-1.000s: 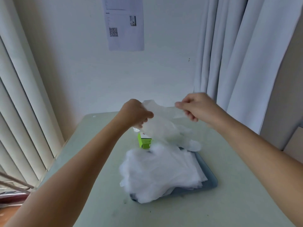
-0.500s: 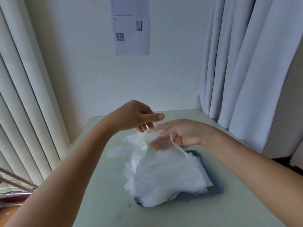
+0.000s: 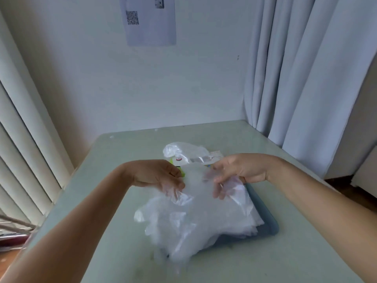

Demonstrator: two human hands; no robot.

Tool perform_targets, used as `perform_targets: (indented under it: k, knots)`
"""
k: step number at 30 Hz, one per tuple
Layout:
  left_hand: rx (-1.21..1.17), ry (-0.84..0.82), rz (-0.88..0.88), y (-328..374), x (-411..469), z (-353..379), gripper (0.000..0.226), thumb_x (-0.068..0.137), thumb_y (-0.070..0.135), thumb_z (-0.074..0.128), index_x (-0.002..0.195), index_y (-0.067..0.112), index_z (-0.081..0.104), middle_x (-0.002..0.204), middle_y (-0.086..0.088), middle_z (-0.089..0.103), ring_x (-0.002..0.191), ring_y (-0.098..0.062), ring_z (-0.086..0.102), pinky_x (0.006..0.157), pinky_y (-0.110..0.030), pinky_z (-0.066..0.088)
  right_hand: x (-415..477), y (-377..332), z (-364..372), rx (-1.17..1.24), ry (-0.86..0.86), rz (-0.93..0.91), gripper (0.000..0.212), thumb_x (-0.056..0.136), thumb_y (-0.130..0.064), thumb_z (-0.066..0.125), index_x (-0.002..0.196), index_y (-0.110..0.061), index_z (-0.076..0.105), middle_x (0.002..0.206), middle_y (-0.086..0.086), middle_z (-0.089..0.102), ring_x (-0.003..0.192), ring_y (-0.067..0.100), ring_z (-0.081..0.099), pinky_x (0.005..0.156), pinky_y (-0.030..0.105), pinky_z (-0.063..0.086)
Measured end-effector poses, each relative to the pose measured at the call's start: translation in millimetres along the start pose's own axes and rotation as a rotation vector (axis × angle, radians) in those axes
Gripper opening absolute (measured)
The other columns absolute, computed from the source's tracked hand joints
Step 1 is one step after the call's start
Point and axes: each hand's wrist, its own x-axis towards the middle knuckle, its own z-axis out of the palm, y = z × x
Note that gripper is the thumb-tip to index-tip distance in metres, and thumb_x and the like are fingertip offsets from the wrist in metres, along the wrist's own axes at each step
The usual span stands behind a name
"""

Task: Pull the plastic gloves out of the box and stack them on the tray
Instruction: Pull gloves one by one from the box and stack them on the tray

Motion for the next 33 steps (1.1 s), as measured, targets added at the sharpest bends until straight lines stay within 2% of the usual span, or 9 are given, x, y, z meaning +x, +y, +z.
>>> perform_targets:
  k: [3, 6, 10, 15, 18, 21, 25, 29, 33]
  knots:
    - [-0.076, 0.115, -0.11, -7.0, 14.2, -0.7, 0.022, 0.087, 0.004, 0.064, 0.067, 0.013, 0.062, 0.071, -0.005, 0.068, 0.064, -0.013, 0.064, 0.061, -0.021, 0.052, 15.4, 21.3, -8.2, -0.095, 0.188, 0.117, 0.009, 0.088, -0.002, 0.061, 0.083, -0.008, 0.064, 0.07, 0.009, 0.069, 0.055, 0.012, 0.064, 0.05, 0.019, 0.051]
    - [-0.008, 0.212, -0.217, -13.5, 27.8, 3.2, 0.009, 0.086, 0.004, 0.066, 0.084, 0.007, 0.057, 0.063, 0.001, 0.068, 0.05, -0.007, 0.061, 0.049, -0.017, 0.047, 27.8, 39.6, -15.3, -0.195, 0.264, 0.227, 0.011, 0.087, -0.003, 0.064, 0.077, -0.007, 0.063, 0.057, 0.002, 0.064, 0.047, 0.007, 0.059, 0.048, 0.017, 0.05]
    - [0.092, 0.27, -0.322, -27.1, 39.8, 12.4, 0.018, 0.082, 0.006, 0.071, 0.095, 0.006, 0.058, 0.06, 0.002, 0.067, 0.045, -0.006, 0.062, 0.05, -0.018, 0.05, 37.7, 56.3, -17.7, -0.31, 0.304, 0.341, 0.02, 0.089, -0.002, 0.06, 0.069, -0.006, 0.06, 0.047, 0.0, 0.058, 0.042, 0.007, 0.056, 0.047, 0.018, 0.051]
    - [0.449, 0.355, -0.399, -18.5, 38.1, 18.7, 0.026, 0.079, 0.024, 0.074, 0.098, 0.01, 0.063, 0.073, -0.001, 0.063, 0.04, 0.002, 0.055, 0.047, -0.009, 0.042, 43.2, 60.2, -17.4, -0.516, 0.379, 0.386, 0.023, 0.09, -0.001, 0.048, 0.068, -0.008, 0.047, 0.064, 0.008, 0.046, 0.051, 0.017, 0.05, 0.042, 0.019, 0.045]
    - [0.727, 0.576, -0.422, -6.4, 31.2, 23.3, 0.045, 0.081, 0.038, 0.071, 0.114, 0.009, 0.057, 0.109, -0.006, 0.064, 0.087, -0.012, 0.064, 0.072, -0.021, 0.046, 44.9, 61.9, -15.3, -0.603, 0.38, 0.389, 0.023, 0.086, 0.0, 0.047, 0.065, -0.01, 0.043, 0.064, 0.008, 0.046, 0.05, 0.019, 0.048, 0.041, 0.019, 0.041]
    - [0.884, 0.793, -0.277, 2.9, 29.2, 40.1, 0.054, 0.089, 0.044, 0.06, 0.129, 0.012, 0.044, 0.127, -0.007, 0.053, 0.118, -0.025, 0.05, 0.091, -0.031, 0.039, 46.1, 64.2, -11.8, -0.616, 0.364, 0.388, 0.022, 0.093, -0.003, 0.045, 0.072, -0.009, 0.045, 0.064, 0.007, 0.051, 0.041, 0.012, 0.05, 0.037, 0.015, 0.038]
    - [0.961, 0.512, 0.034, 4.2, 37.7, 81.0, 0.064, 0.097, 0.047, 0.042, 0.149, 0.015, 0.024, 0.156, -0.004, 0.023, 0.144, -0.018, 0.017, 0.115, -0.028, 0.009, 47.1, 63.4, -8.3, -0.55, 0.329, 0.352, 0.029, 0.098, -0.003, 0.03, 0.072, -0.008, 0.041, 0.065, 0.009, 0.059, 0.032, 0.004, 0.05, 0.037, 0.015, 0.039]
    - [0.919, 0.235, -0.08, -24.2, 55.2, 104.4, 0.07, 0.098, 0.056, 0.024, 0.153, 0.021, -0.002, 0.16, -0.002, -0.011, 0.147, -0.019, -0.013, 0.118, -0.041, -0.009, 45.6, 63.0, -13.9, -0.531, 0.417, 0.332, 0.024, 0.098, -0.008, 0.035, 0.076, -0.011, 0.043, 0.063, 0.01, 0.057, 0.037, 0.012, 0.049, 0.038, 0.019, 0.036]
    - [0.871, 0.231, -0.148, -44.8, 61.3, 111.3, 0.074, 0.095, 0.063, 0.02, 0.151, 0.029, -0.013, 0.158, 0.002, -0.022, 0.144, -0.024, -0.023, 0.114, -0.056, -0.013, 44.5, 71.1, -25.7, -0.686, 0.682, 0.256, 0.022, 0.092, -0.027, 0.058, 0.089, -0.005, 0.056, 0.084, 0.016, 0.058, 0.075, 0.018, 0.05, 0.056, 0.025, 0.033]
